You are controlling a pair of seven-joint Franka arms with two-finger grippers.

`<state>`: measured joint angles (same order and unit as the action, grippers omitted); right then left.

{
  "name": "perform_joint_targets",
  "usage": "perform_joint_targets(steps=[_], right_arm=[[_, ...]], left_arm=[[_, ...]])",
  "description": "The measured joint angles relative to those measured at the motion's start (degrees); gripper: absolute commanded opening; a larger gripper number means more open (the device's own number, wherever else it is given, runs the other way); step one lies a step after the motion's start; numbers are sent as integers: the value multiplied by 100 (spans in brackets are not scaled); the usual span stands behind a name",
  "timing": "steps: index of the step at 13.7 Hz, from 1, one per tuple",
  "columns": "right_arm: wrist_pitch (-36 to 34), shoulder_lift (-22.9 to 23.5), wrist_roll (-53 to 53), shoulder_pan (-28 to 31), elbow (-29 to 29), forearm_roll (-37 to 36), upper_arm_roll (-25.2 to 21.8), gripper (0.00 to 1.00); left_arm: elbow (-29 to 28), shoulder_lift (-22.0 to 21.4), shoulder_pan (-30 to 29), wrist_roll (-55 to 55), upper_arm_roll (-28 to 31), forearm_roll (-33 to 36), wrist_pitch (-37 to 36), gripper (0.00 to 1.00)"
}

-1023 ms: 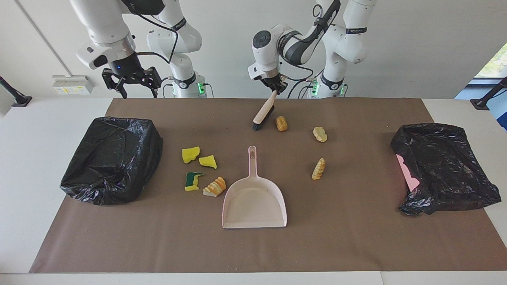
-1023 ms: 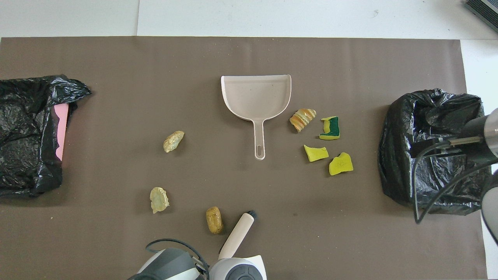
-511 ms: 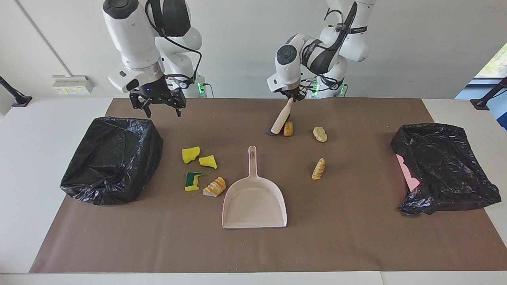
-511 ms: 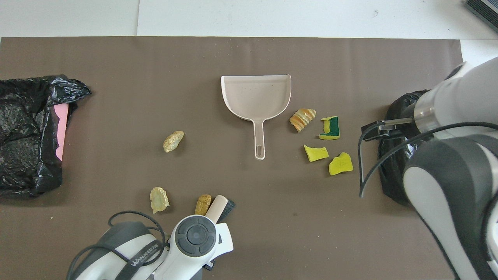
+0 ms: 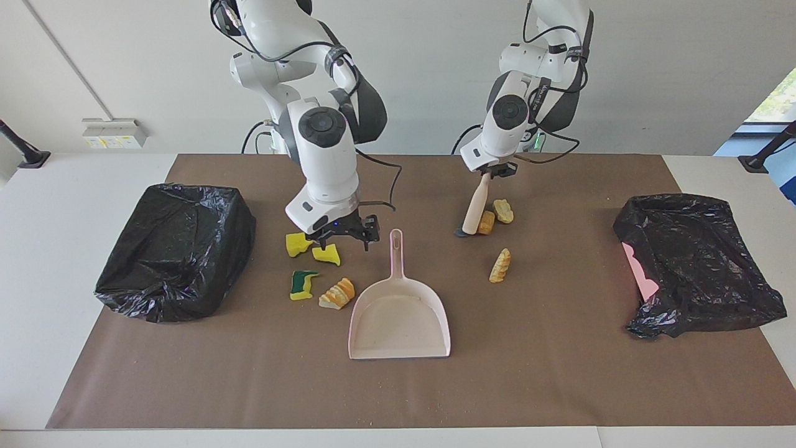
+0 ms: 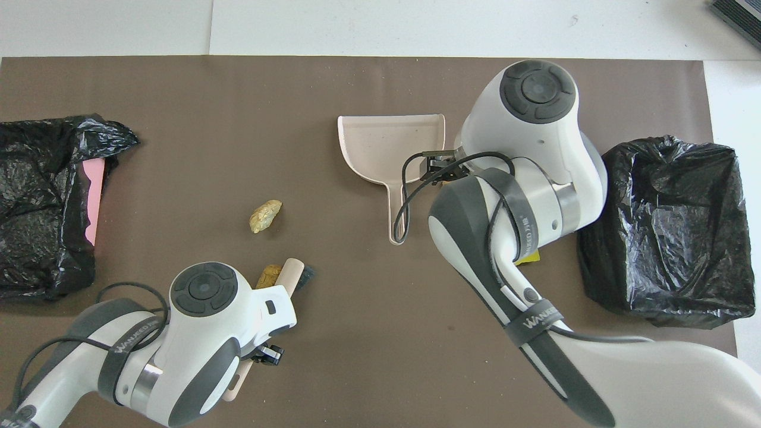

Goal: Sweep and dump trash in bin

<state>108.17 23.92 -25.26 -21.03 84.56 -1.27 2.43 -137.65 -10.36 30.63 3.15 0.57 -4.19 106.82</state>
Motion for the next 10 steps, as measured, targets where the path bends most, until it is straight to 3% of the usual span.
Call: perform_joint_targets(steps=[5, 10], right_arm=[[507, 455, -231, -463, -64, 1, 6, 100], [755, 587, -254, -657, 177, 1, 7, 97]], left_arm=[[208, -356, -31, 223, -14, 0, -421, 0], [220, -685, -32, 2248, -18, 2, -895, 0]])
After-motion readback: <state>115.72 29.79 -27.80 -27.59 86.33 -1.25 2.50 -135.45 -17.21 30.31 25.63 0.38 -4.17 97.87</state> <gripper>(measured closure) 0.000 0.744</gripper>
